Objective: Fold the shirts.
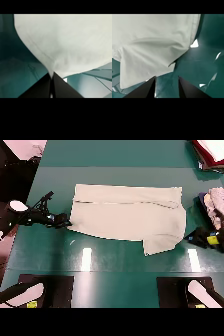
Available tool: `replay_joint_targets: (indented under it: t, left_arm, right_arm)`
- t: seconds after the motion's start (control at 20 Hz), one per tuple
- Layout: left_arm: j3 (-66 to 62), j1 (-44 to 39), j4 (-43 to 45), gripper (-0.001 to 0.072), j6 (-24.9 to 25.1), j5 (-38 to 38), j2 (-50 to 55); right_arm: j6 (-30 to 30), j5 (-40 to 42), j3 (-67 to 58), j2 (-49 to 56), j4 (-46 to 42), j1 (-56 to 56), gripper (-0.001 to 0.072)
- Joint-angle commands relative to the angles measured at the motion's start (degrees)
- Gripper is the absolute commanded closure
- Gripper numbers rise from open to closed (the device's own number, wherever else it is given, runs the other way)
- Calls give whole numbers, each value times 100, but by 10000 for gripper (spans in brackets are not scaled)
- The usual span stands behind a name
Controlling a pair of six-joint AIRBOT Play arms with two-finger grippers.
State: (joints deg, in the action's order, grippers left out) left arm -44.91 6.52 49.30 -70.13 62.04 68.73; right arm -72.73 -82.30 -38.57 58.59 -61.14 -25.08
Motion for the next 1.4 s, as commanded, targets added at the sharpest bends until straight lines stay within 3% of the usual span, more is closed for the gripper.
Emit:
replay_joint_targets:
  t: [0.0, 0.45, 0.7, 0.75, 0.8, 0.95, 1.15, 1.35]
  left_arm:
    - [-42, 0, -4, 676, 7, 20, -11]
    - [-42, 0, -4, 676, 9, 22, -11]
    - [-42, 0, -4, 676, 9, 46, -11]
    - [-44, 0, 0, 676, 9, 85, -11]
    - [-52, 0, 22, 677, 7, 219, -11]
    - [-98, 0, 581, 678, -39, 868, -63]
    - [-90, 0, 1541, 678, -479, 1368, -1014]
    - [116, 0, 1676, 678, -616, 2551, -2031]
  right_arm:
    - [127, 452, 719, -31, 2, 83, 395]
    - [22, 1530, 820, -28, 9, 979, 395]
    - [13, 1633, 820, -31, 13, 1412, 426]
    - [13, 1613, 820, -35, 11, 1532, 596]
    - [15, 1563, 817, -50, 2, 1622, 697]
    - [13, 1128, 817, -531, -52, 1633, 698]
    - [-210, -313, 820, -1773, -813, 1211, 699]
    - [-221, -1272, 820, -2870, -1460, 708, 699]
